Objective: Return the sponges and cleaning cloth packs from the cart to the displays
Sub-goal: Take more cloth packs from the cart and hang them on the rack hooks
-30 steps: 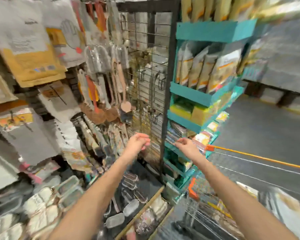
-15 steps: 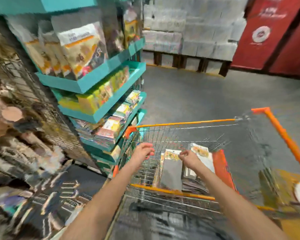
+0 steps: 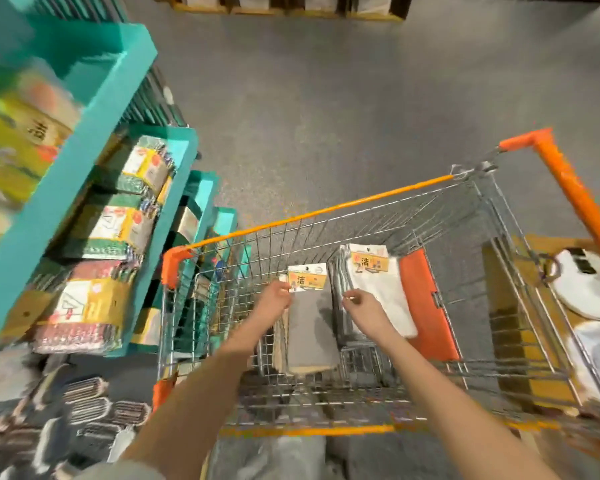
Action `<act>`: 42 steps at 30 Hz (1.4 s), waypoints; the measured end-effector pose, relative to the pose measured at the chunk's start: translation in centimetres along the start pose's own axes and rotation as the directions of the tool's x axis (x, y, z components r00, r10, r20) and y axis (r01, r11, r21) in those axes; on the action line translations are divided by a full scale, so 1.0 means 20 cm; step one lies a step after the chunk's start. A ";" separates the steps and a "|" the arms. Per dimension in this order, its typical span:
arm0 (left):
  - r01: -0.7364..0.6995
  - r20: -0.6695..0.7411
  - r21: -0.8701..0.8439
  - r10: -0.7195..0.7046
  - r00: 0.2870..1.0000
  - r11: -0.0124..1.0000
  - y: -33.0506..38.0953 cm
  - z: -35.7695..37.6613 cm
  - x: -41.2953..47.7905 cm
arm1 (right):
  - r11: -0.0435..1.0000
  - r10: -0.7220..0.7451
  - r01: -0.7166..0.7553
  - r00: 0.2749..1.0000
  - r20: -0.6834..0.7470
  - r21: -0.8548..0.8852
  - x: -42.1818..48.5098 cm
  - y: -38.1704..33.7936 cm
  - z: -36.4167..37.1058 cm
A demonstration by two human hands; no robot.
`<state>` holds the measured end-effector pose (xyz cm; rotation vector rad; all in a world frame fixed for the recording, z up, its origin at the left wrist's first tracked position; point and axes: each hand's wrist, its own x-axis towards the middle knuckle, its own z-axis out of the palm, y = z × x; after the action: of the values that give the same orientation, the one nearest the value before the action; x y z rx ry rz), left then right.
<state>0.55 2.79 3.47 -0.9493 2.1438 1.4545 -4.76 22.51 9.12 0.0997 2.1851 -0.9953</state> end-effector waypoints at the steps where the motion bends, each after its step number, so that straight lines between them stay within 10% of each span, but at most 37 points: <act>1: 0.027 0.022 0.021 -0.027 0.999 0.999 -0.01 0.01 0.07 | 1.000 0.010 -0.010 1.000 0.007 0.016 0.06 0.00 0.01; 8: 0.128 0.024 0.104 -0.131 0.991 0.986 -0.17 0.12 0.52 | 0.967 0.135 -0.138 0.990 0.030 0.214 0.42 0.11 0.18; 12: -0.036 -0.024 0.185 0.041 0.999 0.982 -0.21 0.22 0.69 | 0.932 0.195 -0.208 0.978 0.073 0.296 0.54 0.24 0.27; 20: 0.130 -0.149 -0.018 -0.131 0.980 0.991 -0.19 0.29 0.93 | 0.845 0.341 -0.336 0.938 0.063 0.416 0.60 0.30 0.24; 25: 0.226 -0.024 -0.246 -0.239 0.971 0.943 -0.28 0.33 1.01 | 0.875 0.324 -0.328 0.943 0.072 0.356 0.63 0.30 0.27; 30: 0.198 -0.105 -0.096 -0.208 0.973 0.976 -0.17 0.26 0.90 | 0.888 0.311 -0.321 0.947 0.087 0.328 0.65 0.31 0.31; 35: 0.195 0.189 -0.136 -0.168 0.968 0.971 -0.27 0.19 0.72 | 0.912 0.311 -0.325 0.945 0.098 0.248 0.66 0.31 0.37; 42: 0.266 -0.013 -0.498 -0.314 0.949 0.826 -0.47 0.03 0.55 | 0.975 0.224 -0.224 0.974 0.038 0.001 0.73 0.27 0.46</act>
<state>-0.44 -2.47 -10.03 -1.4772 1.6033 1.8568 -8.34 16.85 -7.62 0.3205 2.0827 -0.8686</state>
